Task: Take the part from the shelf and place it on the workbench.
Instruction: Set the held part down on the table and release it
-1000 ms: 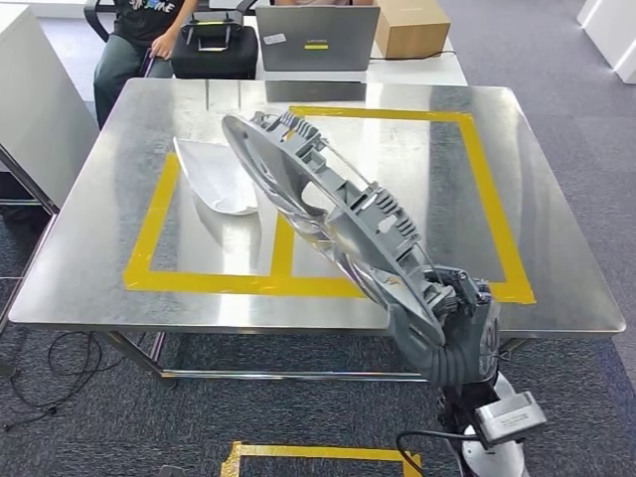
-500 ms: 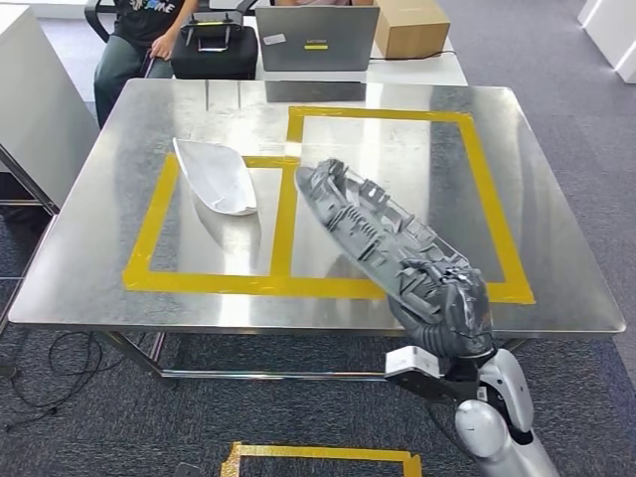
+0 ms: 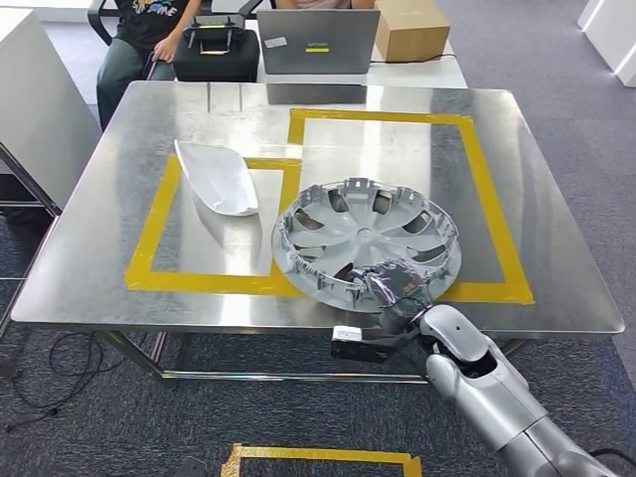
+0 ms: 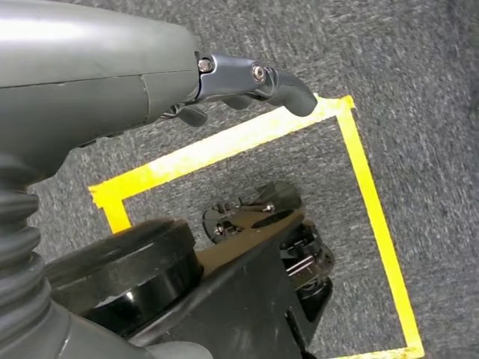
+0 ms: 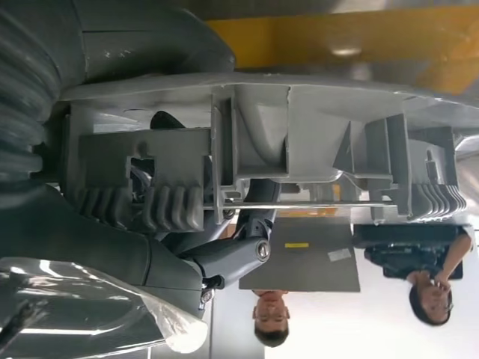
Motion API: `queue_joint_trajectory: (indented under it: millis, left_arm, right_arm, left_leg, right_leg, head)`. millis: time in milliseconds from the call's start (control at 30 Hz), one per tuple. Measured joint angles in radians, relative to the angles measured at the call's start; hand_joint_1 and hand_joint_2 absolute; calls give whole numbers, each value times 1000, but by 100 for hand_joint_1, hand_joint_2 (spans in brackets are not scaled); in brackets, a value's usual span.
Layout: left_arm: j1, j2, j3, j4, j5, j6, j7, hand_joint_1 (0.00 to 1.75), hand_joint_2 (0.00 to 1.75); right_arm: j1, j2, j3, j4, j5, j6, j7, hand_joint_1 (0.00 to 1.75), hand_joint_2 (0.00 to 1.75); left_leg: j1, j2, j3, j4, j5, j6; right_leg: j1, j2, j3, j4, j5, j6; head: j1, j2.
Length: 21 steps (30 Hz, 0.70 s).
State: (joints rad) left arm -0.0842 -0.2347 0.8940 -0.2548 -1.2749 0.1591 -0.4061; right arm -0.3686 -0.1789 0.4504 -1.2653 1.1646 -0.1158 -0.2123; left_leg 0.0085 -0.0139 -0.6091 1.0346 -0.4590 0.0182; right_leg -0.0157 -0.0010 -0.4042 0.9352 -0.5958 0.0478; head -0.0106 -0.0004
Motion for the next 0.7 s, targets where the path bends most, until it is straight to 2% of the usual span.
queue_joint_trajectory:
  millis: [267, 433, 700]
  left_arm:
    - [-10, 8, -25, 0, -8, -23, 2, 0, 175]
    - [-9, 14, -39, 0, -8, -23, 8, 0, 175]
    - [-9, 23, -42, 0, 1, -23, 17, 0, 175]
  right_arm:
    - [-216, 80, 176, 311, 80, -6, 89, 175, 175]
    - [-297, 115, 212, 450, 86, -38, 112, 175, 175]
    - [-363, 130, 231, 577, 121, -80, 178, 175, 175]
  left_leg:
    - [1, 0, 7, -1, 0, 0]
    - [1, -1, 7, -1, 1, -1]
    - [-1, -1, 6, -1, 1, -1]
  right_leg:
    - [0, 1, 5, 0, 0, 0]
    - [0, -1, 6, 0, 0, 0]
    - [-1, -1, 5, 0, 0, 0]
  head:
    - [0, 0]
    - [0, 0]
    - [0, 0]
